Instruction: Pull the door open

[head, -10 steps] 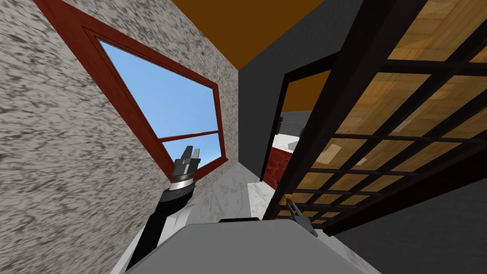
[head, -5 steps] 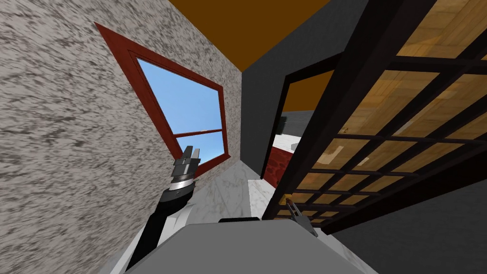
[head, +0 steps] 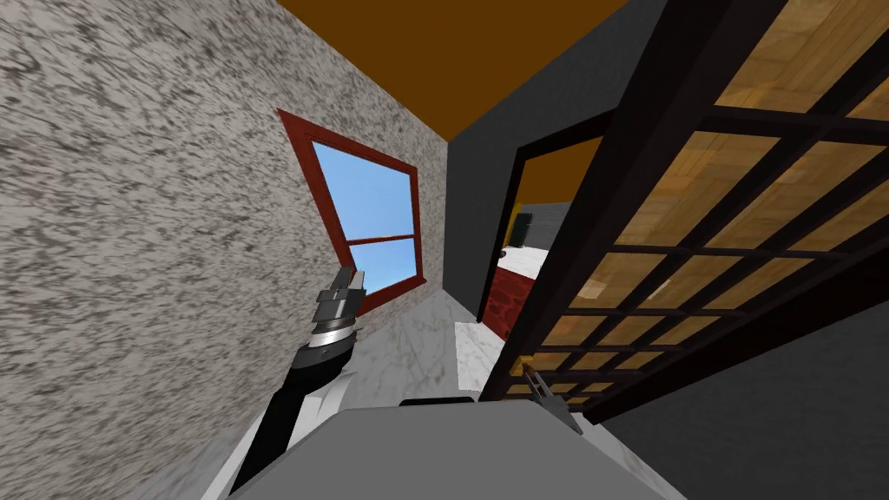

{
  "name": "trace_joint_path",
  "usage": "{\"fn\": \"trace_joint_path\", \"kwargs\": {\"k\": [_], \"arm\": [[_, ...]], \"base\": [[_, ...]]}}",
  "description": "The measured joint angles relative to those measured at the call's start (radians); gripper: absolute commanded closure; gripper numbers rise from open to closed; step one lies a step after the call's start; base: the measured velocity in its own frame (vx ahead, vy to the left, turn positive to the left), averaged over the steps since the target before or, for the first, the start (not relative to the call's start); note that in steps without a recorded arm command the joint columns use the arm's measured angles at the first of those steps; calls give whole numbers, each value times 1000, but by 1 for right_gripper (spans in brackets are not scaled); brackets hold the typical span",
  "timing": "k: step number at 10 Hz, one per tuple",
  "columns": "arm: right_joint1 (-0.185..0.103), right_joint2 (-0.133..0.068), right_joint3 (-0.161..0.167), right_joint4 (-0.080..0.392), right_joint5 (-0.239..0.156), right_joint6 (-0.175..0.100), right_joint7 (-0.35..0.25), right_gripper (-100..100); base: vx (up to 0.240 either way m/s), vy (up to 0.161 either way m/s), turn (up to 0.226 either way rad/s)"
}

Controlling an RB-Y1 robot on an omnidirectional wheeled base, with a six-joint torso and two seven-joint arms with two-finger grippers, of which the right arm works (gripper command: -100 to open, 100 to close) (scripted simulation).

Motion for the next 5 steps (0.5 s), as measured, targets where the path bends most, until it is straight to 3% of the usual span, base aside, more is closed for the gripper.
{"fn": "trace_joint_path", "kwargs": {"k": [2,5], "arm": [[0,-1,6,4,4,-6,-5,100],[-14,-5,9,21,9,-16,-14,100]], "base": [[-113,-18,84],[-219,-44,136]]}}
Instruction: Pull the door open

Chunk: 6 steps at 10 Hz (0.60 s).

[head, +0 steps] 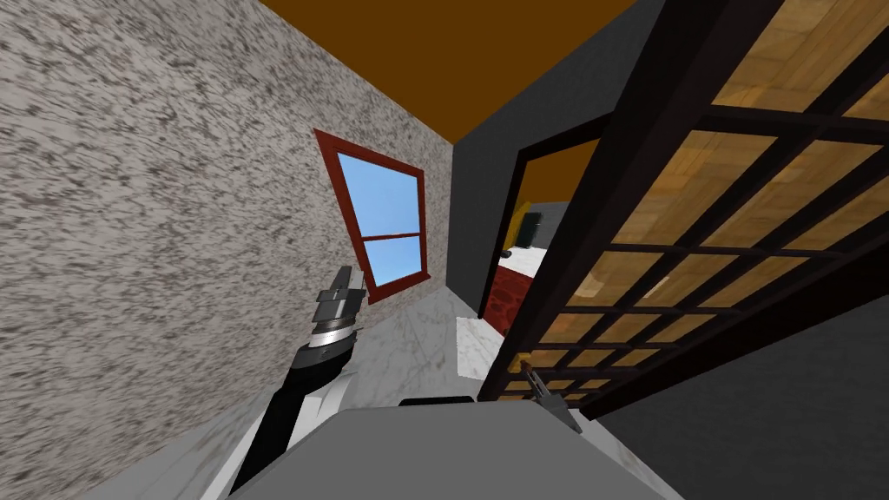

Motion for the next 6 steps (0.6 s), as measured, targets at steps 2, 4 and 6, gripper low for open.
{"fn": "trace_joint_path", "kwargs": {"k": [2,4,6], "arm": [[6,0,-1,6,-2,-7,-2,-100],[17,5,-10,15,-12,-17,0,-100],[15,5,-15,4,-16,-6,4,-100]], "base": [[-210,38,-169],[-137,68,-69],[171,35,69]]}}
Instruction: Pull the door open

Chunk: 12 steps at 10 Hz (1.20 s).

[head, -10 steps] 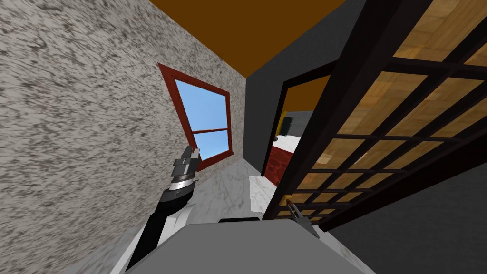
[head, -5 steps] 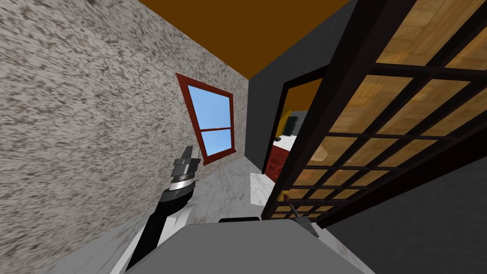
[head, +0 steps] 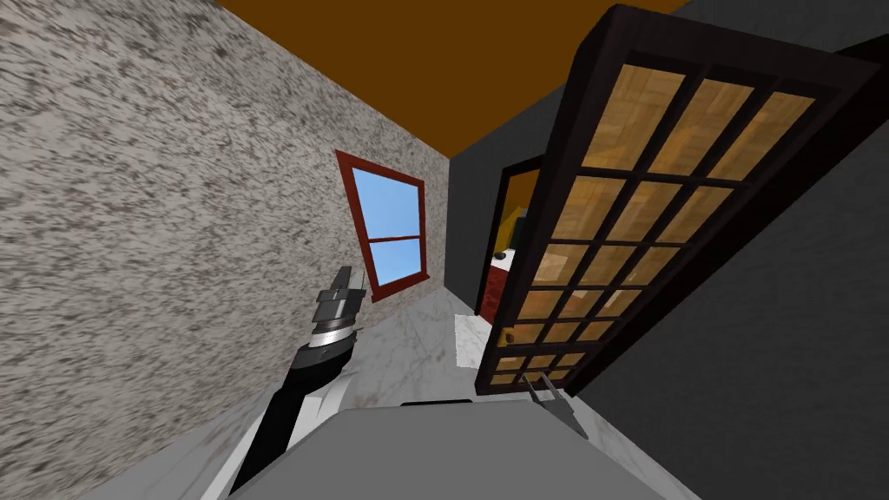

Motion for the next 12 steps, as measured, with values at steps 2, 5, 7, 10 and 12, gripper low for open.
{"fn": "trace_joint_path", "kwargs": {"k": [2,5,7,10,12], "arm": [[-24,10,-8,15,-4,11,1,-100],[-44,17,-16,14,-9,31,8,100],[-46,17,-16,13,-9,33,7,100],[-44,18,-14,14,-8,36,7,100],[-41,13,-12,13,-7,34,5,100]], "base": [[253,-35,73],[108,-10,19],[-34,4,15],[-10,0,-4],[-154,-39,129]]}}
